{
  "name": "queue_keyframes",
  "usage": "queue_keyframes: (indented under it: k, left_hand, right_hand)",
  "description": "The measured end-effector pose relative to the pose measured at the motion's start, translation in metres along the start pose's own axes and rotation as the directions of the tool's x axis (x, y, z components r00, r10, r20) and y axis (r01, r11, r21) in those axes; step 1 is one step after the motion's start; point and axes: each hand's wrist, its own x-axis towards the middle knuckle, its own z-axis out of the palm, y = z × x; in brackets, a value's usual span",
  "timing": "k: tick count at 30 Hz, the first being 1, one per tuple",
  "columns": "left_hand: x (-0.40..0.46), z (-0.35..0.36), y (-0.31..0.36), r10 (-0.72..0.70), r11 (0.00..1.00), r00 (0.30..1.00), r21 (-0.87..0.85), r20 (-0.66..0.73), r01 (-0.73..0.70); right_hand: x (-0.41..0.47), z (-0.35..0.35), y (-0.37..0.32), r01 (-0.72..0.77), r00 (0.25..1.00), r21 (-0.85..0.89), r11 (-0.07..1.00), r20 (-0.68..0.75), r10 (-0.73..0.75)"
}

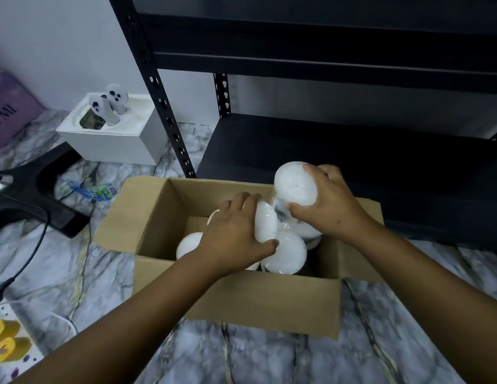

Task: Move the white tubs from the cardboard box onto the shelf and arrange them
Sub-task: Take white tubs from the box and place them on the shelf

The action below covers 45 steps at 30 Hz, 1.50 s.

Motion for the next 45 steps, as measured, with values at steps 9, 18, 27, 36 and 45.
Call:
queue_keyframes:
  k: [9, 18, 27, 36, 45]
  left_hand:
    - [0.007, 0.022, 0.021, 0.079, 0.997, 0.997, 0.021, 0.007, -0.079]
    - [-0.002, 0.029, 0.011, 0.053, 0.956, 0.998, -0.289, -0.024, -0.058]
    - [-0.016, 0.038, -0.016, -0.073, 0.738, 0.991, -0.662, 0.113, 0.130]
    - [-0.012, 0.048, -0.022, -0.076, 0.725, 0.982, -0.666, 0.173, 0.173]
    - [-0.006, 0.048, -0.021, -0.086, 0.653, 0.983, -0.736, 0.159, 0.176]
  right_hand:
    - [-0.016, -0.004, 0.031, -0.029, 0.999, -0.015, 0.999, -0.025, 0.029]
    - [-0.026, 0.005, 0.047, 0.007, 0.999, 0.060, 0.998, -0.050, -0.004]
    - [-0.033, 0.014, 0.063, -0.106, 0.990, 0.448, 0.888, -0.035, 0.136]
    - [-0.031, 0.029, 0.063, -0.122, 0.984, 0.585, 0.801, -0.034, 0.175]
    - [-0.032, 0.028, 0.057, -0.100, 0.981, 0.620, 0.779, -0.067, 0.179]
